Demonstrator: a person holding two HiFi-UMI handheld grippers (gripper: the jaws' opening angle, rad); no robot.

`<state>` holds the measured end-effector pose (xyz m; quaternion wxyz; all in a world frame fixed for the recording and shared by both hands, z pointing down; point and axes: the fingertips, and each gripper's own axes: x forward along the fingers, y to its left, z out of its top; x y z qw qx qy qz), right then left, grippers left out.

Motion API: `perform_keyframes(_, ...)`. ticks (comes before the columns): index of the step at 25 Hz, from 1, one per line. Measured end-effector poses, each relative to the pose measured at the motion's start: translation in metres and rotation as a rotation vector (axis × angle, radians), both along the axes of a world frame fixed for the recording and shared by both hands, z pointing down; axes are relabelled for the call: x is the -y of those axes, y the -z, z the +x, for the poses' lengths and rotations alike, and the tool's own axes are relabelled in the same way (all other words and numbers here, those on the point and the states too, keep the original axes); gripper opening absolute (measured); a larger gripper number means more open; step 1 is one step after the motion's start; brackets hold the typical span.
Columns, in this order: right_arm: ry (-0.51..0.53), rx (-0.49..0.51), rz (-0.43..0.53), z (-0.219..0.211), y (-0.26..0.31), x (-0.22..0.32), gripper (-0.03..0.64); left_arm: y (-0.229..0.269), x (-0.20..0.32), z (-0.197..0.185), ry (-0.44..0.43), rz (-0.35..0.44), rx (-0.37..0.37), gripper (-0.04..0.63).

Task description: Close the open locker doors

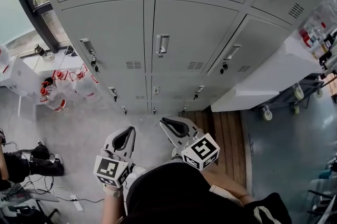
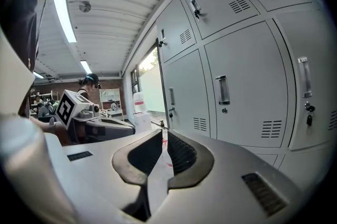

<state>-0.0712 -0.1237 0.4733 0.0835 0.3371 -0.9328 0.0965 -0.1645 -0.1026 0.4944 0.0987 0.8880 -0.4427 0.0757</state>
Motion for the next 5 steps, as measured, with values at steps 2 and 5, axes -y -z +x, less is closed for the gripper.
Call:
perform_keyframes(2, -0.005, 0.001, -0.006, 0.0027, -0.0013, 0.0, 0.057, -0.0006, 0.0007, 0.0025, -0.002, -0.001, 0.0, 0.018)
perform_keyframes(5, -0.011, 0.0, -0.012, 0.0074, -0.0036, 0.001, 0.057, -0.001, 0.0022, 0.0059, -0.004, -0.002, 0.001, 0.02)
